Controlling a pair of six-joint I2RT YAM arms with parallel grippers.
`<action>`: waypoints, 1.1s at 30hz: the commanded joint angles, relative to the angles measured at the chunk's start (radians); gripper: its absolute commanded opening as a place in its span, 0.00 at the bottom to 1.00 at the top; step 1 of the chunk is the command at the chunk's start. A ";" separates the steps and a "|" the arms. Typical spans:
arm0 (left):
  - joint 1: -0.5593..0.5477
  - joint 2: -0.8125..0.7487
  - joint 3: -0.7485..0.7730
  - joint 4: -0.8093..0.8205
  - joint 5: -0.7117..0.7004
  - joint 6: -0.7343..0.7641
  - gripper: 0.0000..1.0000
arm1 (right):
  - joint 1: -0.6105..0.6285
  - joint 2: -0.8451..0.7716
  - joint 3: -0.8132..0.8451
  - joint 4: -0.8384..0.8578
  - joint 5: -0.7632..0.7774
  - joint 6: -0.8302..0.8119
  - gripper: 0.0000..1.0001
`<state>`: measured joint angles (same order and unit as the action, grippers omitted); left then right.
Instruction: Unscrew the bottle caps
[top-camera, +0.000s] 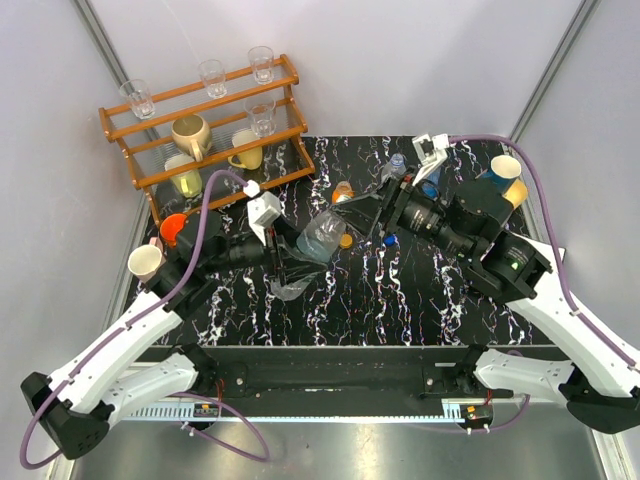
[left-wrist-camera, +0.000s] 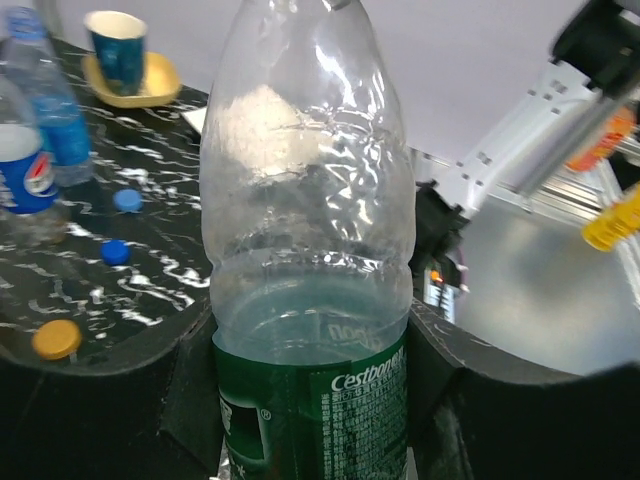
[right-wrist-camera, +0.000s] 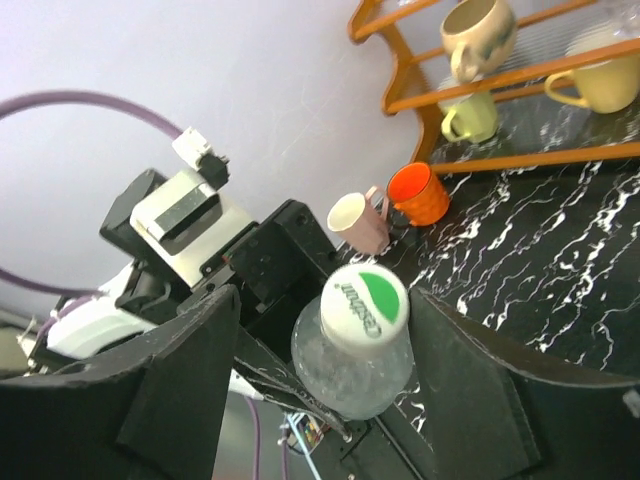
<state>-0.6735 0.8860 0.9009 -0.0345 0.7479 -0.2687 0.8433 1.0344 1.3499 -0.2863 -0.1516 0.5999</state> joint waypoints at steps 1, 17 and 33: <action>-0.023 -0.065 0.000 0.008 -0.244 0.077 0.54 | -0.003 -0.007 0.075 -0.005 0.145 0.017 0.76; -0.202 -0.091 -0.016 -0.008 -0.697 0.197 0.49 | 0.002 0.176 0.207 -0.025 0.235 0.046 0.69; -0.215 -0.081 -0.003 -0.011 -0.717 0.200 0.49 | 0.002 0.219 0.175 -0.019 0.179 0.051 0.31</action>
<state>-0.8818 0.8021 0.8745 -0.0994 0.0483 -0.0849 0.8452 1.2415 1.5135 -0.3264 0.0471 0.6483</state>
